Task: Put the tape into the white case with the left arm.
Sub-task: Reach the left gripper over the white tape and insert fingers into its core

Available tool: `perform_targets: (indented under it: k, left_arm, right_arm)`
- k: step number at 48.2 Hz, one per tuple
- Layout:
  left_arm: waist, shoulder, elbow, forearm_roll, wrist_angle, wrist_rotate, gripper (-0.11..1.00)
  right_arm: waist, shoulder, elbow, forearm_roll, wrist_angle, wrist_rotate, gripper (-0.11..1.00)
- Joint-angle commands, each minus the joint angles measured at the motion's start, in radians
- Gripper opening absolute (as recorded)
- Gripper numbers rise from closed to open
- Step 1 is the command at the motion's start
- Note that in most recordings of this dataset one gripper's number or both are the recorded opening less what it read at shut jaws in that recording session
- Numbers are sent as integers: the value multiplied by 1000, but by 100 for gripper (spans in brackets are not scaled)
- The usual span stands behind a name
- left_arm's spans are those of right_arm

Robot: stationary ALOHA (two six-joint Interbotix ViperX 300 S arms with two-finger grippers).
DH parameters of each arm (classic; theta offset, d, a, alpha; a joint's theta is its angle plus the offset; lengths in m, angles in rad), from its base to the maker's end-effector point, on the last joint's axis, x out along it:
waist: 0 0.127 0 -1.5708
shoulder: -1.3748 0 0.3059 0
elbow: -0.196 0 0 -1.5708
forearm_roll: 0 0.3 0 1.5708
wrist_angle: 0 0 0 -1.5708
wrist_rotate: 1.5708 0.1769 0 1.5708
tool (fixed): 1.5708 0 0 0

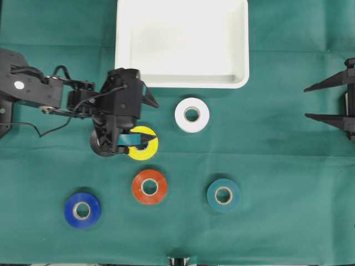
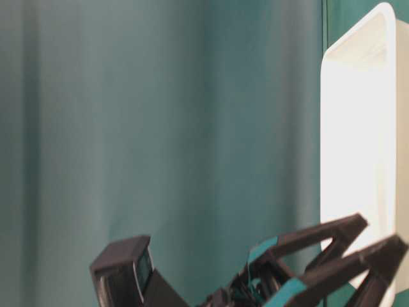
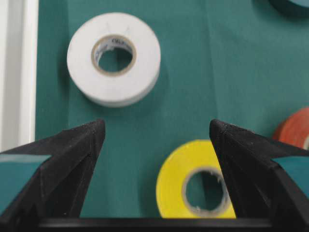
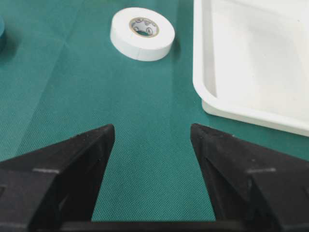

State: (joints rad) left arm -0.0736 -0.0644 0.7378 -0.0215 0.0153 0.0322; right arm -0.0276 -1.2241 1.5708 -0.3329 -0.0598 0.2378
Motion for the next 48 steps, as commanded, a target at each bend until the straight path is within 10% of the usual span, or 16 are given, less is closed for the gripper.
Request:
perform_targets:
  k: [1, 48]
  left_arm:
    - [2, 12, -48, -2, 2, 0, 92]
    - [-17, 262, -250, -2, 15, 0, 92]
  right_arm:
    - [0, 6, -12, -2, -8, 2, 98]
    - [-2, 6, -11, -2, -12, 2, 98]
